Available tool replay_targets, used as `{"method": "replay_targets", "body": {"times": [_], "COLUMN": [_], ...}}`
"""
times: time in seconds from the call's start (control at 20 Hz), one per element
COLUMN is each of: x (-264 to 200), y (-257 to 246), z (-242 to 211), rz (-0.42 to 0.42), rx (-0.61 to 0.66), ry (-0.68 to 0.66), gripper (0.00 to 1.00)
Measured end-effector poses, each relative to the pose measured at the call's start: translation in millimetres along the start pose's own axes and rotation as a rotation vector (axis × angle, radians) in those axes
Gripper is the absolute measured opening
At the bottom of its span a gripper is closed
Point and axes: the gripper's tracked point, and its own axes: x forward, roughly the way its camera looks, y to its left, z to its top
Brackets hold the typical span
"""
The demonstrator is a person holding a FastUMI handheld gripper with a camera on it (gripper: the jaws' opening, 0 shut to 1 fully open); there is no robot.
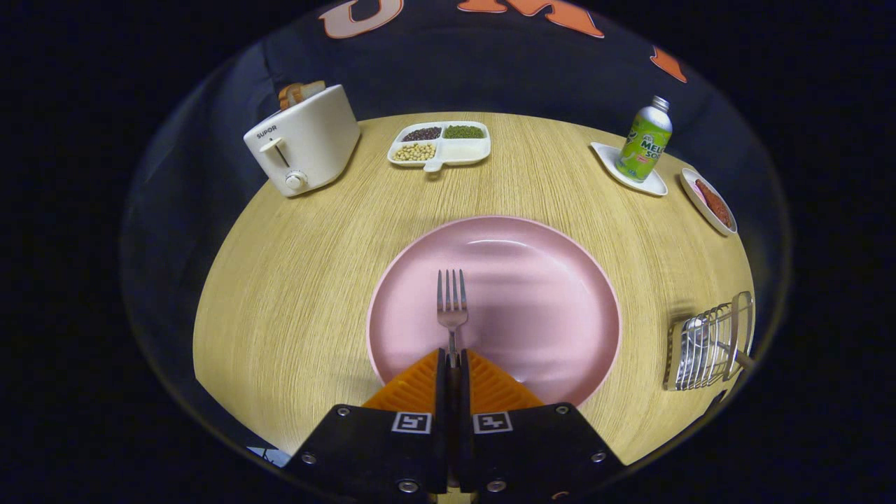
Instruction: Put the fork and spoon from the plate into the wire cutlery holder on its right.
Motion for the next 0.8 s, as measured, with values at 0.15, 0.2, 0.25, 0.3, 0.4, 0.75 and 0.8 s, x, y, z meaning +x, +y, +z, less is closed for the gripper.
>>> {"method": "replay_targets", "body": {"times": [0.15,0.2,0.25,0.3,0.4,0.75,0.8], "x": [-18,-26,-33,-39,-56,-102,-107], "y": [-7,-12,-17,-23,-36,-102,-112], "z": [5,6,7,7,7,17,17], "rz": [0.018,0.023,0.024,0.025,0.028,-0.007,-0.015], "rx": [0.002,-0.004,-0.014,-0.029,-0.053,-0.058,-0.062], "ry": [0.002,0.005,0.008,0.016,0.033,0.040,0.044], "gripper": [0.08,0.08,0.07,0.08,0.07,0.07,0.07]}}
